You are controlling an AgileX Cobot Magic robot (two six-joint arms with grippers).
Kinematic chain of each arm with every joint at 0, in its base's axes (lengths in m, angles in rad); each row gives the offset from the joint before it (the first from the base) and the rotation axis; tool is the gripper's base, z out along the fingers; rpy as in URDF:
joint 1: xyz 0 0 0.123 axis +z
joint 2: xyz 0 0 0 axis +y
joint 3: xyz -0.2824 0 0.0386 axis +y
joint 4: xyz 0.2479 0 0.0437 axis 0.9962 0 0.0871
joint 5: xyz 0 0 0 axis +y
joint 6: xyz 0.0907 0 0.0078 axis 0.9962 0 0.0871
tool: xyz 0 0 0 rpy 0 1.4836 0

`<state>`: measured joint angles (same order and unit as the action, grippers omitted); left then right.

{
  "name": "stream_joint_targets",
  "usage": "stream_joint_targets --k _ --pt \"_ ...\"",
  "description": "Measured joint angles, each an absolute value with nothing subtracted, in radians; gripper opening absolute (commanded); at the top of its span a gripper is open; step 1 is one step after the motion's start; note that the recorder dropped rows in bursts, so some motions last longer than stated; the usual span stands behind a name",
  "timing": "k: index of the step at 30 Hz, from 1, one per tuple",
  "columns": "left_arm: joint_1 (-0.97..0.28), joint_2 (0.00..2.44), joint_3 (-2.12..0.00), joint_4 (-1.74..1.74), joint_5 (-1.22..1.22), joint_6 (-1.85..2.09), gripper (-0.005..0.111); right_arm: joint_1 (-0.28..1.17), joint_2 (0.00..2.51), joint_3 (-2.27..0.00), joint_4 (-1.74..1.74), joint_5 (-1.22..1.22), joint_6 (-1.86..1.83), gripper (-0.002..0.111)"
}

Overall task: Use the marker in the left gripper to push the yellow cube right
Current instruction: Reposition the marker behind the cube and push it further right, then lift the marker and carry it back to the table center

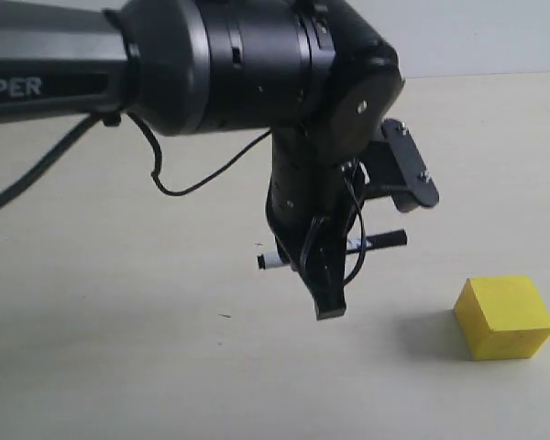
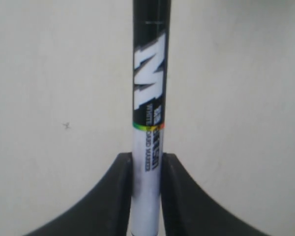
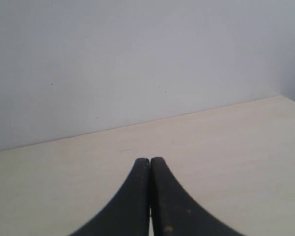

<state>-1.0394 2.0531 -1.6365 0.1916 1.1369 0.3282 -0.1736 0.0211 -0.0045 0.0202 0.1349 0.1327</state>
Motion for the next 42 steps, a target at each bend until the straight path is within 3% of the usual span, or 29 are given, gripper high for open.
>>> stream_joint_targets --k 9,27,42 --pt "-1.066 2.176 -1.609 0.165 0.992 0.457 0.0 -0.174 0.021 -0.005 0.02 0.135 0.133 0.0" --pt "-1.066 2.182 -1.61 0.09 0.733 0.545 0.0 -0.174 0.021 -0.005 0.02 0.135 0.133 0.0" --pt "-0.947 2.063 -1.612 0.12 0.925 0.256 0.0 -0.174 0.021 -0.005 0.02 0.135 0.133 0.0"
